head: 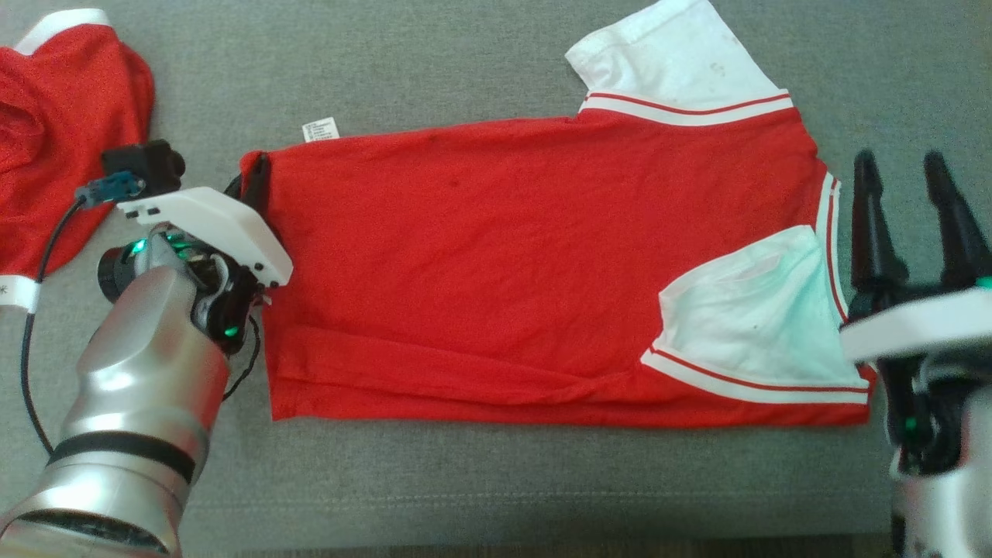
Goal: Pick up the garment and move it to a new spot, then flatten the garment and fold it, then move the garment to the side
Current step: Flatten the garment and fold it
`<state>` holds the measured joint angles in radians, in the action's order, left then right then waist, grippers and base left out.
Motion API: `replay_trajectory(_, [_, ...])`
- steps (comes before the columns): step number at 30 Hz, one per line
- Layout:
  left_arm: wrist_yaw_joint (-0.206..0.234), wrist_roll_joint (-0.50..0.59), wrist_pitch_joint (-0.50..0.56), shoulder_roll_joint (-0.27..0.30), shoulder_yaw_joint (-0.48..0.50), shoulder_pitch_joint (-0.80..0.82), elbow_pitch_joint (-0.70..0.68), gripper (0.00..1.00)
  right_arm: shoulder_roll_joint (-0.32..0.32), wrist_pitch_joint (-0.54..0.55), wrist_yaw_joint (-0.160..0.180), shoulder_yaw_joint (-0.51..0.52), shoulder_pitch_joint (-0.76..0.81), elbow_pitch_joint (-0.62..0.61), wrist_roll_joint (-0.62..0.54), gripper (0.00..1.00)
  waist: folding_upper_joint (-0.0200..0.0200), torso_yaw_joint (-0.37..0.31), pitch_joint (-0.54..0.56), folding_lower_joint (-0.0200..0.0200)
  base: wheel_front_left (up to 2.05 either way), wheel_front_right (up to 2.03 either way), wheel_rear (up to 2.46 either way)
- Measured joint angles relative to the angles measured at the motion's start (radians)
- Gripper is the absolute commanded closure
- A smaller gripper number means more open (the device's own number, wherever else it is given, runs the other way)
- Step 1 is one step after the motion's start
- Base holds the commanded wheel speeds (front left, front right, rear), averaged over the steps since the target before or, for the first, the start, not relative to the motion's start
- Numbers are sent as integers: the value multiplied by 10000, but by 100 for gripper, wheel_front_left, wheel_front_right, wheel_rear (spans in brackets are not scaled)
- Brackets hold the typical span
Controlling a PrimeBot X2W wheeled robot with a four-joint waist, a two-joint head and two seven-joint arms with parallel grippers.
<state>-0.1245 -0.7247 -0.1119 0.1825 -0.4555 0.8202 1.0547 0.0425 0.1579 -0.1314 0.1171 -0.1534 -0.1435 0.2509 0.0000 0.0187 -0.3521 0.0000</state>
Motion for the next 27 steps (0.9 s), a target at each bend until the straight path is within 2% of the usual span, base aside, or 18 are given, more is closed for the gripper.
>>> replay_trajectory(6, [-2, -107, -251, -40, -456, 43, -117, 100, 84, 113, 0, 221, -1843, 1363, -163, 0, 0, 208, 93, 0, 0, 0, 0])
replay_trajectory(12, [-2, -297, -309, -525, -1030, 504, -366, 100, 782, 276, 0, 522, -4346, 4088, -171, 0, 0, 794, -161, 0, 0, 0, 0])
replay_trajectory(18, [-61, -581, -357, -928, -1576, 1179, -512, 100, 1229, 370, 0, 100, -6559, 6916, -512, 0, 0, 1520, -651, 0, 0, 0, 0])
replay_trajectory(27, [-61, -1164, -662, -1187, -2454, 1542, -587, 100, 1685, 370, 0, 115, -8390, 10381, -1120, 0, 0, 2189, -1236, 1, 0, 0, 0])
